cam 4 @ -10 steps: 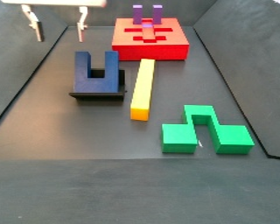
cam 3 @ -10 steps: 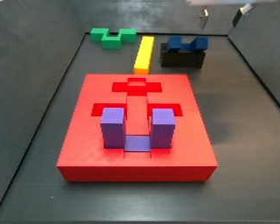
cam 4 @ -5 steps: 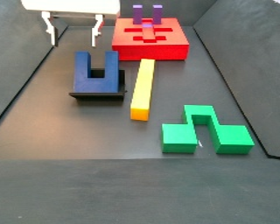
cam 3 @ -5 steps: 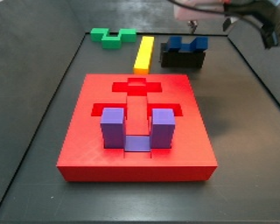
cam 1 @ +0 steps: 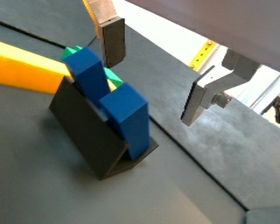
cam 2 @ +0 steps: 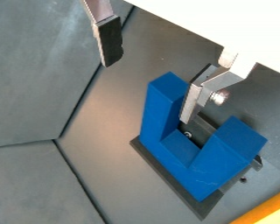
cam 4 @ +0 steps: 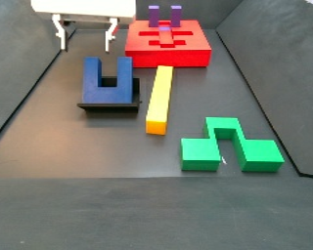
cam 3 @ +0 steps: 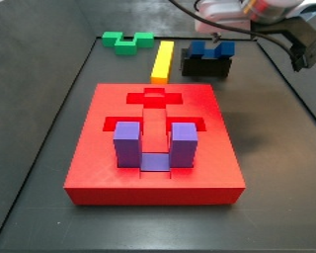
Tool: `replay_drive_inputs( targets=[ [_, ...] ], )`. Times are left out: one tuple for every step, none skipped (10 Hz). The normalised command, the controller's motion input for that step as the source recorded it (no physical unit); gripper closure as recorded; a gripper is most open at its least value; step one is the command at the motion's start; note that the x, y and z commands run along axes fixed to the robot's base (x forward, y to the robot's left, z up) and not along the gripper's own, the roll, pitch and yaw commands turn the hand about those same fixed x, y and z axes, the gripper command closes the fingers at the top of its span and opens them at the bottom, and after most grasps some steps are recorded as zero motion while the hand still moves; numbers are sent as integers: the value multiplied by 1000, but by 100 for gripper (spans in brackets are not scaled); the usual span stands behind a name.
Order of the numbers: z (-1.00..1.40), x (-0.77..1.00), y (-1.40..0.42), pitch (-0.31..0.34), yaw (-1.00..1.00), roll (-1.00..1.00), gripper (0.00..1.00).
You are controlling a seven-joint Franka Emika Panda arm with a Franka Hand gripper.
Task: Pick up the blue object. Move up. Place the blue object on the fixture. Regrasp the blue object. Move to above the board. Insert the blue object.
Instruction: Regrasp the blue object.
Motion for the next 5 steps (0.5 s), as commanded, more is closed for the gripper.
replay_drive_inputs(
  targets=[
    [-246,89,0,0,9,0,0],
    [-234,103,0,0,17,43,0],
    [-214,140,0,0,29,80,0],
    [-180,166,0,0,37,109,0],
    [-123,131,3,0,26,46,0]
  ],
)
